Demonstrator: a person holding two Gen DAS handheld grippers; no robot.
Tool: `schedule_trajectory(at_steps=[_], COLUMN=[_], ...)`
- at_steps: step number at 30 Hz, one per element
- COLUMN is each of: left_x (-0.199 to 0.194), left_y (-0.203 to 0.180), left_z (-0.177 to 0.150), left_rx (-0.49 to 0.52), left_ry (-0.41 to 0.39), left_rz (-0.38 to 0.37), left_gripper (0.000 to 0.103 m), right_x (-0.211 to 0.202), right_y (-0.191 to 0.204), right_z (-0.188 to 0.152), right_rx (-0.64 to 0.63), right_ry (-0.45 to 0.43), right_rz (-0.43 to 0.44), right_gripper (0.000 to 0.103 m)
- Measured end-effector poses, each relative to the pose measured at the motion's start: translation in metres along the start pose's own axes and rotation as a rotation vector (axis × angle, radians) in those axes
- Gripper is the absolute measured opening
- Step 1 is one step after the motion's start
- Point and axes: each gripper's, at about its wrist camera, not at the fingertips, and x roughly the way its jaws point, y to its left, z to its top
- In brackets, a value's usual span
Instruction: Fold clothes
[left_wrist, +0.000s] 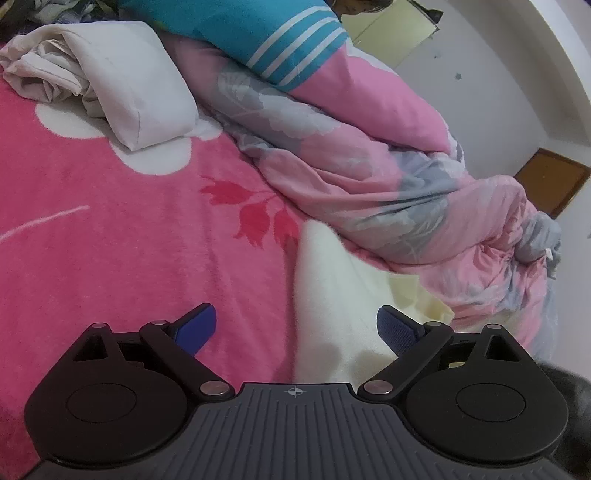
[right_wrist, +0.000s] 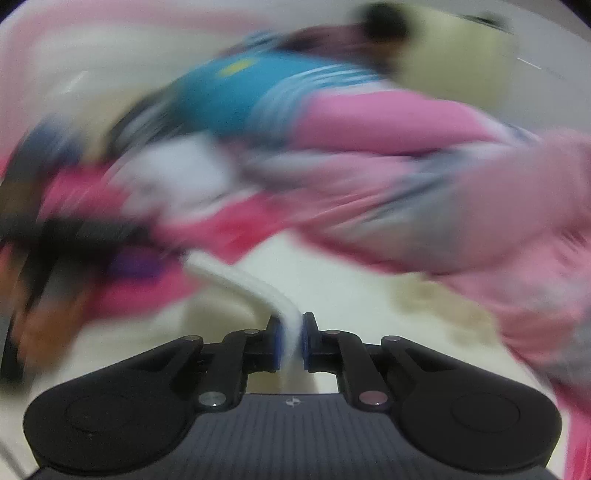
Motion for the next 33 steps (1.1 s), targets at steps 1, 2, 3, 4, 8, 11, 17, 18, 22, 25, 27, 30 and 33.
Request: schedule_trajectory(at_steps=[1,2,3,4,8,11,17,18,22,25,27,30,33], left_x=[0.000,0.000,0.000,0.000,0.000,-0.002,-0.004,-0.004,-0.004,-0.006,-0.009,-0.016,-0.022], left_y=[0.000,0.000,0.000,0.000,0.001,0.001,0.005,0.004,0.001,-0.002,-0.009,-0.028,-0.057], left_z=[0.000,-0.001,-0.001,-0.001,-0.001,-0.002,0.000,-0.001,-0.002,-0.003,-0.002,-0.004,-0.015], left_rx=[0.001,0.001,-0.002,-0.006,-0.015,-0.021,-0.047,-0.045,-0.028,-0.006,0.037,0.165,0.348], left_ry=[0.001,0.001,0.000,0.000,-0.007,-0.018,-0.038,-0.040,-0.046,-0.051,-0.063,-0.100,-0.166], left_rz=[0.001,0.002,0.002,0.002,0.011,0.021,0.030,0.031,0.046,0.056,0.070,0.086,0.072], left_gripper=[0.095,0.095,0.095,0.095,0.094,0.094,0.094,0.094,0.094,0.094,0.094,0.094,0.094], right_x=[-0.005,-0.009,-0.014,-0.018,-0.034,-0.033,0.055,0.065,0.071,0.051,0.027,-0.025,-0.072], right_y=[-0.017,-0.034,-0.040,-0.045,-0.054,-0.032,0.066,0.077,0.094,0.086,0.073,0.029,-0.027], right_z=[0.004,0.009,0.010,0.011,0.018,0.018,-0.030,-0.041,-0.046,-0.041,-0.038,-0.045,-0.062], right_rx=[0.108,0.216,0.239,0.256,0.348,0.313,-0.251,-0.321,-0.413,-0.339,-0.249,-0.025,0.175], right_ry=[-0.031,-0.062,-0.092,-0.122,-0.304,-0.452,-0.106,-0.062,-0.023,-0.034,-0.055,-0.078,-0.096], right_rz=[0.015,0.032,-0.003,-0.043,-0.173,-0.233,-0.107,-0.105,-0.121,-0.092,-0.032,-0.007,-0.093], right_gripper=[0.011,0.011,0.011,0.010,0.011,0.011,0.011,0.011,0.024,0.042,0.042,0.042,0.041])
